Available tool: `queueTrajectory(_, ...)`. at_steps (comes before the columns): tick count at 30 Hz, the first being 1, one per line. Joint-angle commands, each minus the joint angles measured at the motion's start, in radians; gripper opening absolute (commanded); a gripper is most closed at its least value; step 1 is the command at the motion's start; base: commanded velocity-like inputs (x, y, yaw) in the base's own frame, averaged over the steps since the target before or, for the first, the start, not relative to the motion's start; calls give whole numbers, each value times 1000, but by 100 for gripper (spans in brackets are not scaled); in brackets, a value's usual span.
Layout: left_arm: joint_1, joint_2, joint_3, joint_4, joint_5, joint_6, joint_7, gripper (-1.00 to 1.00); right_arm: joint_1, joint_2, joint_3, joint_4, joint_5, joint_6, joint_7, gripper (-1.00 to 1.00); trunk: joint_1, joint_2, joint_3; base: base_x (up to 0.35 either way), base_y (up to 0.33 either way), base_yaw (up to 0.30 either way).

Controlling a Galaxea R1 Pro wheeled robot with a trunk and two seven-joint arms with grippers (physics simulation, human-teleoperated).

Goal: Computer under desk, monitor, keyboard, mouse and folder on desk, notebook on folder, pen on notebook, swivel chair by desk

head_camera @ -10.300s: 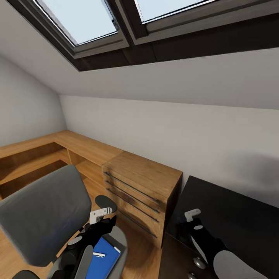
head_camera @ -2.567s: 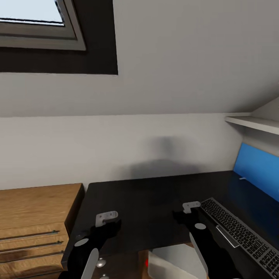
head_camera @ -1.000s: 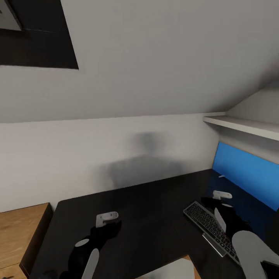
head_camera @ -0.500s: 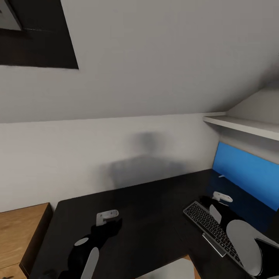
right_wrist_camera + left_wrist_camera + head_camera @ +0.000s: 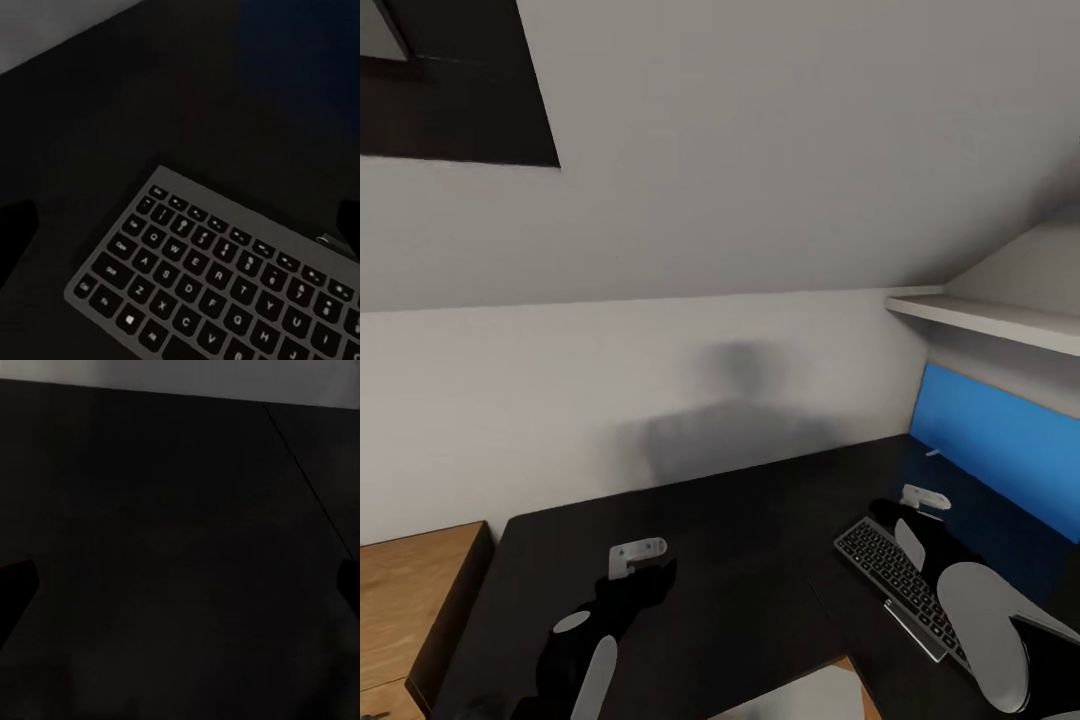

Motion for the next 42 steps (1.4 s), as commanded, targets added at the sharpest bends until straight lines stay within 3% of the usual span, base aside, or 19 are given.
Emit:
queueTrajectory(1, -1, 0, -2, -1, 10, 4, 9, 100, -1, 0, -3, -2, 6, 5, -2, 100, 4, -9, -5, 0, 0, 0)
queueTrajectory(23, -1, 0, -2, -1, 10, 4, 9, 100, -1, -1, -4, 0, 6, 5, -2, 100, 89, -163, -74, 0, 0, -2)
queueTrajectory(36, -1, 0, -6, -1, 11, 7, 9, 100, -1, -1, -6, 2, 6, 5, -2, 100, 138, -254, -115, 0, 0, -179)
queueTrajectory(42, -1, -3, -10, -12, 14, 73, 9, 100, -1, -1, -7, 4, 6, 5, -2, 100, 154, -282, -127, 0, 0, -37)
